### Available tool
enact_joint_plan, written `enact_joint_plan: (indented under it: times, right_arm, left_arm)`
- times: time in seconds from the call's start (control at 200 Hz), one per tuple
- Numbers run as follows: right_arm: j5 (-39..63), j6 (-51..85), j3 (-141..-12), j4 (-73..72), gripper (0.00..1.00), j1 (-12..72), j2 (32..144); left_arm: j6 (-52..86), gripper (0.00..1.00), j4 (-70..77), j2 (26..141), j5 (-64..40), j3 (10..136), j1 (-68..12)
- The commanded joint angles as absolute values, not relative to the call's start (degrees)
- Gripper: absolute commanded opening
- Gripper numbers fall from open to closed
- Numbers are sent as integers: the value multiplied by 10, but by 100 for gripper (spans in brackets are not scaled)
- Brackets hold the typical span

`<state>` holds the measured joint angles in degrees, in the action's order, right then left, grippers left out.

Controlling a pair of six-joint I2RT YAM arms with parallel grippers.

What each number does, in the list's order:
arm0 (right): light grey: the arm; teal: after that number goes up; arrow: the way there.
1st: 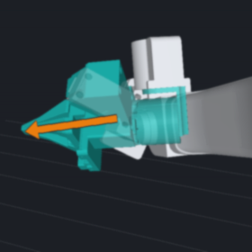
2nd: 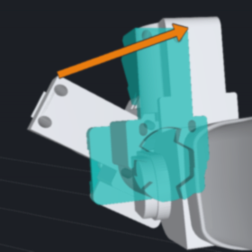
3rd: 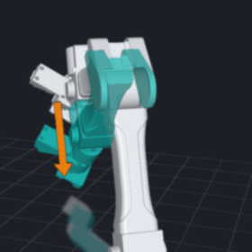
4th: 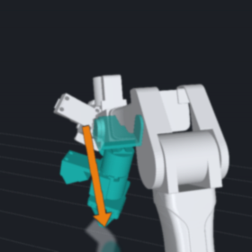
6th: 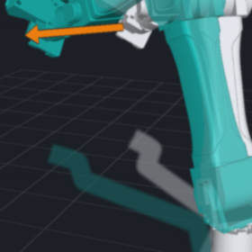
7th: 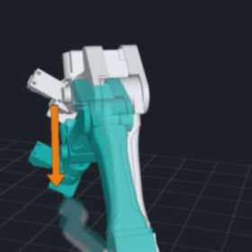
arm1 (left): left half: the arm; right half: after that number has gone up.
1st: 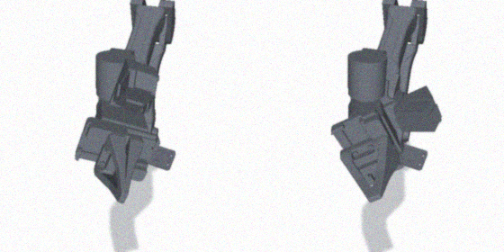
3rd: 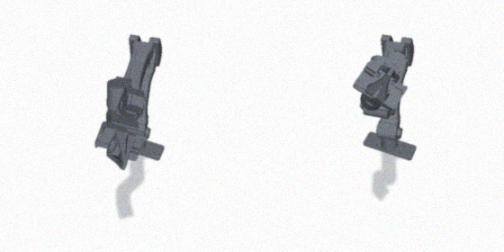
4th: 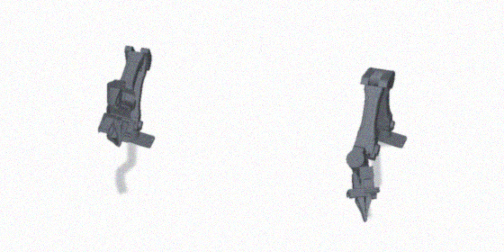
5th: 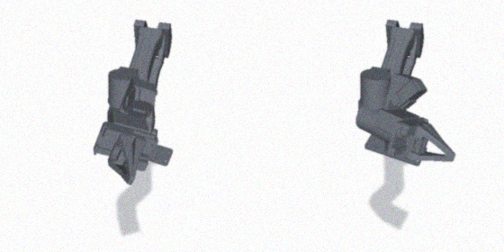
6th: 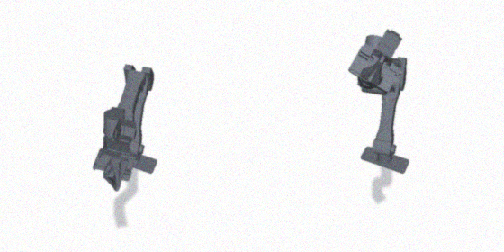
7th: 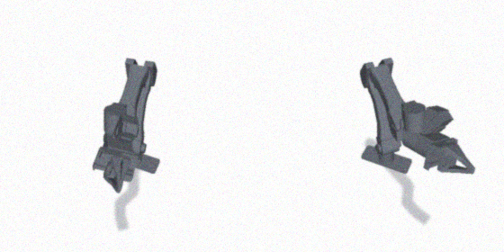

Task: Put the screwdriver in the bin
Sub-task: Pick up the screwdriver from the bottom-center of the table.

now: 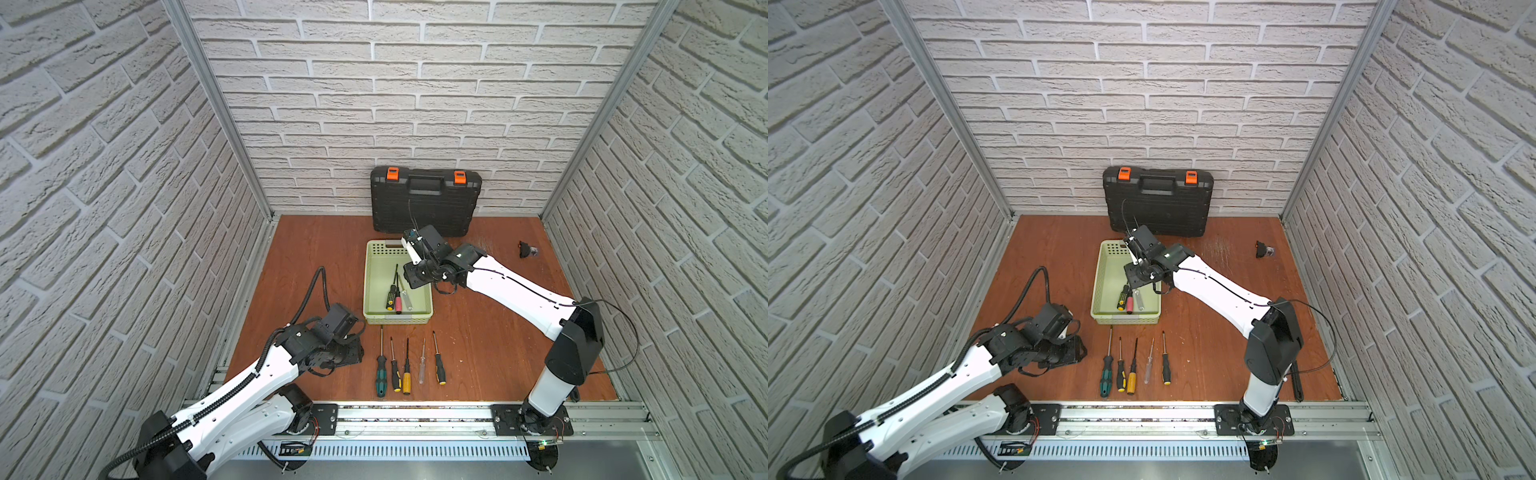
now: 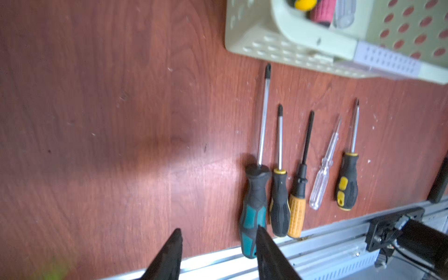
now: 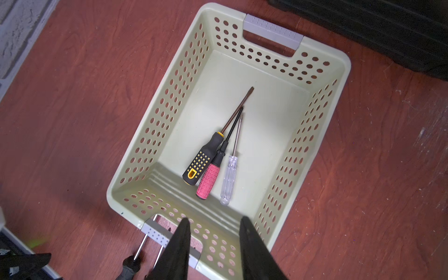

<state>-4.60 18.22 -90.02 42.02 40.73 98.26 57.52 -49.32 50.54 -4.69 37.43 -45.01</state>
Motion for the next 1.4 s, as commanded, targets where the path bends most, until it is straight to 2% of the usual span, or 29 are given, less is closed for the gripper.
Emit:
enact_joint_plan:
  times: [0.0,0.37,0.71,1.15,1.24,1.295,1.4]
  right_arm:
    - [-31,181,-874,374,37,413,952]
    - [-31,201,-768,326,40,413,862]
    - [-22,217,-725,305,40,414,849]
    - [-16,235,-692,287,39,413,828]
    - [-13,234,-698,292,39,413,830]
    - [-13,233,-703,297,39,413,831]
    - [-17,230,-707,301,39,413,832]
  left_arm:
    - [614,50,-518,523,-15,391,-499]
    - [653,50,-440,711,20,451,-631]
    - [662,45,-400,794,6,454,-640]
    - [678,43,-360,832,1,413,-640]
    - [676,36,-349,842,-1,404,-641]
    - [676,36,-348,847,-1,402,-641]
    - [674,24,-347,853,-7,397,-640]
